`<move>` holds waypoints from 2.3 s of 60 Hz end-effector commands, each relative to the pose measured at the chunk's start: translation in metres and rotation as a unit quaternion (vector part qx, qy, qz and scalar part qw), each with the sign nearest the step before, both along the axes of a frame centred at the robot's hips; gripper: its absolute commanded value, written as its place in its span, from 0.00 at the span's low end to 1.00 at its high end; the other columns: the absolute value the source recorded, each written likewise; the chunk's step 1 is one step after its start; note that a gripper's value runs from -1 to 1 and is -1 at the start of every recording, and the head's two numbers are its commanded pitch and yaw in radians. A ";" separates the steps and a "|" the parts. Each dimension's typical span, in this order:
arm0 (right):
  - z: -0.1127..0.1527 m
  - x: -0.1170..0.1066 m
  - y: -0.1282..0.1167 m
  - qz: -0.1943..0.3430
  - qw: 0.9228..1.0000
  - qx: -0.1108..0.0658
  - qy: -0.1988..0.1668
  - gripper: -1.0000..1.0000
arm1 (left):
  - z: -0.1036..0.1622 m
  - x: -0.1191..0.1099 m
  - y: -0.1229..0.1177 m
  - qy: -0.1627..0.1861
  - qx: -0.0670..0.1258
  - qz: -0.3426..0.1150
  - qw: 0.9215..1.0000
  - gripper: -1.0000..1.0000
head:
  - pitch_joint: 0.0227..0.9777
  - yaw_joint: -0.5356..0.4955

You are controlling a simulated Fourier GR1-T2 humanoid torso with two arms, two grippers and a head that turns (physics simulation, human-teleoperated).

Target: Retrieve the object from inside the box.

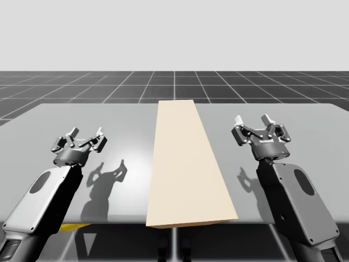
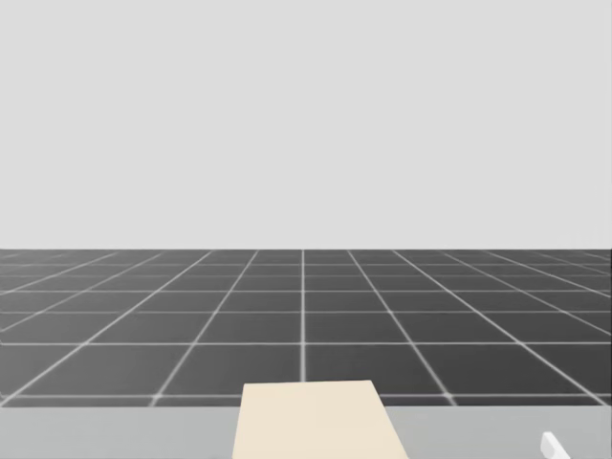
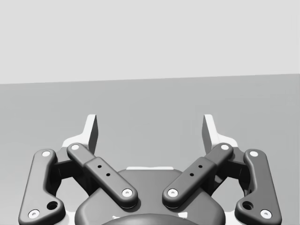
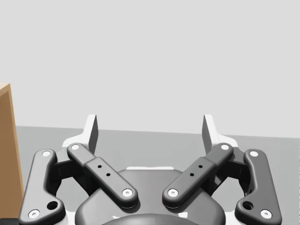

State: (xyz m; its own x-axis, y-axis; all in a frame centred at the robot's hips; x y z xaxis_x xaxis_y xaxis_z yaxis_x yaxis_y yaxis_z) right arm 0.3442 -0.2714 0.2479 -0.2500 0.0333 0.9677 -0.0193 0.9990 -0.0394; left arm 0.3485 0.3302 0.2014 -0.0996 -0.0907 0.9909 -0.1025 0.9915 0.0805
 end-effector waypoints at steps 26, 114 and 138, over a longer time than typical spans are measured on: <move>-0.054 0.003 0.030 0.155 0.970 -0.086 0.169 0.00 | -0.030 0.004 -0.016 0.160 0.055 -0.108 0.980 0.00 | 0.08 0.51; -0.154 -0.007 0.153 0.430 0.872 -0.105 0.211 0.00 | -0.054 -0.037 -0.092 0.141 0.198 -0.338 0.909 0.00 | 0.13 0.44; -0.168 -0.004 0.152 0.389 0.868 -0.152 0.268 1.00 | -0.055 -0.038 -0.092 0.140 0.209 -0.337 0.907 0.00 | 0.14 0.44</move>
